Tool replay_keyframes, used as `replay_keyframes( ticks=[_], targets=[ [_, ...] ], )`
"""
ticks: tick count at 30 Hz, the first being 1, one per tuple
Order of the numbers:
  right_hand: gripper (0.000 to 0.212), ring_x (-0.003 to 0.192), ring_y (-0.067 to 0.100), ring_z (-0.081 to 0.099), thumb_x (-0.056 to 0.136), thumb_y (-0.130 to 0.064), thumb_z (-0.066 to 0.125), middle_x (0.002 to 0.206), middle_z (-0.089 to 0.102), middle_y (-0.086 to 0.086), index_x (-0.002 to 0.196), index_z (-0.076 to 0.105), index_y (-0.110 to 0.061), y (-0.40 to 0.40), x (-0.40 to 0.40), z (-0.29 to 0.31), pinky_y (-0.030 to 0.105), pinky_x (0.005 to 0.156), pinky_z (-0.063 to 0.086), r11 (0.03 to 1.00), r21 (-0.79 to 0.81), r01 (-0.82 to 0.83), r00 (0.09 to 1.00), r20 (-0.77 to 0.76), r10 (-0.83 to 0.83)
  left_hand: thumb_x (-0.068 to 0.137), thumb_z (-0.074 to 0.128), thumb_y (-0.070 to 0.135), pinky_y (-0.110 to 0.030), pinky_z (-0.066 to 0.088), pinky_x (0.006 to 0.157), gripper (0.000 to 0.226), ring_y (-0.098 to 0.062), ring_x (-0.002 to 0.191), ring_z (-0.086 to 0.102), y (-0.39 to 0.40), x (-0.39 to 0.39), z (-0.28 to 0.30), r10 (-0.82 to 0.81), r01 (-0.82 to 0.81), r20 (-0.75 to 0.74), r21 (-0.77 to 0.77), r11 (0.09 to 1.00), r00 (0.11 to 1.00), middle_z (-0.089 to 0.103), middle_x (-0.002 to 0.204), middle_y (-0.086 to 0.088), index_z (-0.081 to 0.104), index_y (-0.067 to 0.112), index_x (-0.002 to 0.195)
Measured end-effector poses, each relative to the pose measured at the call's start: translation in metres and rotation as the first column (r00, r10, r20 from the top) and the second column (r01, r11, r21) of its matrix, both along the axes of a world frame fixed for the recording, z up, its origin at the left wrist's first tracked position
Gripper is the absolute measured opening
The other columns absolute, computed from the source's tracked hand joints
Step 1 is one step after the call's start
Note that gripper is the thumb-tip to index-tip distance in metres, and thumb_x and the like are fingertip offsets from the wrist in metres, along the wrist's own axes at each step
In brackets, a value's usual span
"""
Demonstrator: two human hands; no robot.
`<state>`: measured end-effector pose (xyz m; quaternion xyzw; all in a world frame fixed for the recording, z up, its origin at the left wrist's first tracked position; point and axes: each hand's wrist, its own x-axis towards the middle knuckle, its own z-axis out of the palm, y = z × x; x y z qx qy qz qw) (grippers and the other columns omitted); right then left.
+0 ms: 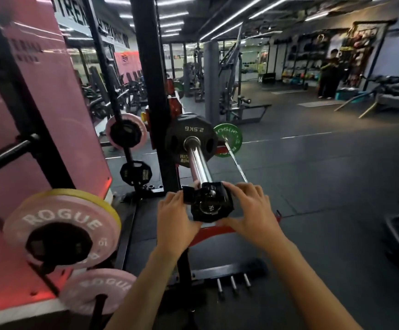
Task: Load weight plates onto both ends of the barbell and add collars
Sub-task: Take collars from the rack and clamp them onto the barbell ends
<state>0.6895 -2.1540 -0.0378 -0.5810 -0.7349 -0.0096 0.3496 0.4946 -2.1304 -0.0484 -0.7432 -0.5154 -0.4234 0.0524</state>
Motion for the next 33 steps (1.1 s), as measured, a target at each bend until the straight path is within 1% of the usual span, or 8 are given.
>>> replay_keyframes(
  ticks=[6,10,13,20,23,26,28,33],
  targets=[
    [0.088,0.112,0.005,0.044,0.058,-0.06,0.081,0.118,0.054,-0.021,0.137,0.048,-0.041,0.012,0.01,0.018,0.039,0.102,0.038,0.979,-0.131,-0.154,0.988,-0.037,0.151,0.07,0.072,0.039,-0.041,0.047,0.091,0.076,-0.016,0.103,0.051,0.016,0.002,-0.001,-0.137,0.135,0.098,0.027,0.99,0.986,0.06,0.117,0.006,0.048,0.028,0.141],
    [0.082,0.108,0.002,0.045,0.057,-0.07,0.07,0.109,0.054,-0.026,0.132,0.049,-0.046,0.018,0.013,0.012,0.04,0.097,0.044,0.975,-0.095,-0.2,0.978,-0.071,0.194,0.058,0.092,0.013,-0.043,0.05,0.086,0.096,-0.014,0.101,0.05,0.021,0.006,-0.009,-0.207,0.197,0.146,0.082,0.977,0.967,0.056,0.118,0.003,0.044,0.028,0.139],
    [0.082,0.107,0.0,0.04,0.061,-0.072,0.067,0.113,0.052,-0.023,0.136,0.044,-0.048,0.016,0.014,0.009,0.035,0.097,0.041,0.979,-0.044,-0.199,0.98,-0.039,0.197,0.059,0.092,0.01,-0.048,0.052,0.084,0.09,-0.017,0.101,0.051,0.022,0.008,-0.008,-0.197,0.181,0.16,0.107,0.978,0.967,0.053,0.117,0.002,0.045,0.027,0.134],
    [0.093,0.114,0.013,0.045,0.068,-0.055,0.079,0.125,0.052,-0.009,0.147,0.035,-0.033,-0.002,0.009,-0.001,0.036,0.094,0.038,0.987,0.088,-0.138,0.987,-0.066,0.144,0.068,0.064,0.058,-0.04,0.041,0.099,0.086,-0.015,0.118,0.046,-0.012,0.009,0.001,-0.08,0.085,0.188,-0.019,0.996,0.979,0.052,0.126,0.003,0.04,0.024,0.144],
    [0.09,0.113,0.018,0.047,0.073,-0.054,0.075,0.124,0.052,-0.003,0.148,0.032,-0.031,-0.011,0.005,-0.003,0.038,0.094,0.04,0.978,0.166,-0.124,0.991,-0.038,0.132,0.068,0.077,0.044,-0.04,0.038,0.104,0.091,-0.018,0.123,0.045,-0.031,0.006,-0.003,-0.021,0.037,0.224,-0.067,0.997,0.974,0.052,0.129,0.0,0.037,0.02,0.145],
    [0.088,0.112,0.022,0.049,0.071,-0.048,0.078,0.122,0.054,0.0,0.146,0.035,-0.031,-0.016,0.001,-0.005,0.043,0.092,0.045,0.966,0.224,-0.126,0.992,0.017,0.125,0.065,0.088,0.022,-0.051,0.047,0.096,0.085,-0.016,0.107,0.052,-0.045,0.004,-0.006,0.045,-0.033,0.245,-0.054,0.998,0.969,0.056,0.118,0.003,0.043,0.017,0.137],
    [0.09,0.111,0.023,0.048,0.066,-0.041,0.083,0.121,0.054,0.001,0.144,0.039,-0.03,-0.019,-0.001,-0.006,0.045,0.089,0.046,0.962,0.25,-0.112,0.994,0.039,0.105,0.065,0.088,0.019,-0.051,0.049,0.09,0.077,-0.014,0.096,0.053,-0.054,0.004,-0.004,0.066,-0.058,0.238,-0.04,0.997,0.969,0.058,0.109,0.006,0.05,0.015,0.132],
    [0.092,0.11,0.025,0.047,0.063,-0.033,0.088,0.12,0.052,0.005,0.142,0.04,-0.03,-0.025,-0.003,-0.009,0.042,0.085,0.047,0.95,0.306,-0.057,0.996,0.08,0.034,0.07,0.086,0.025,-0.046,0.048,0.093,0.067,-0.019,0.102,0.06,-0.059,0.004,-0.008,0.063,-0.066,0.149,0.019,0.998,0.987,0.067,0.112,0.004,0.054,0.018,0.129]
  ],
)
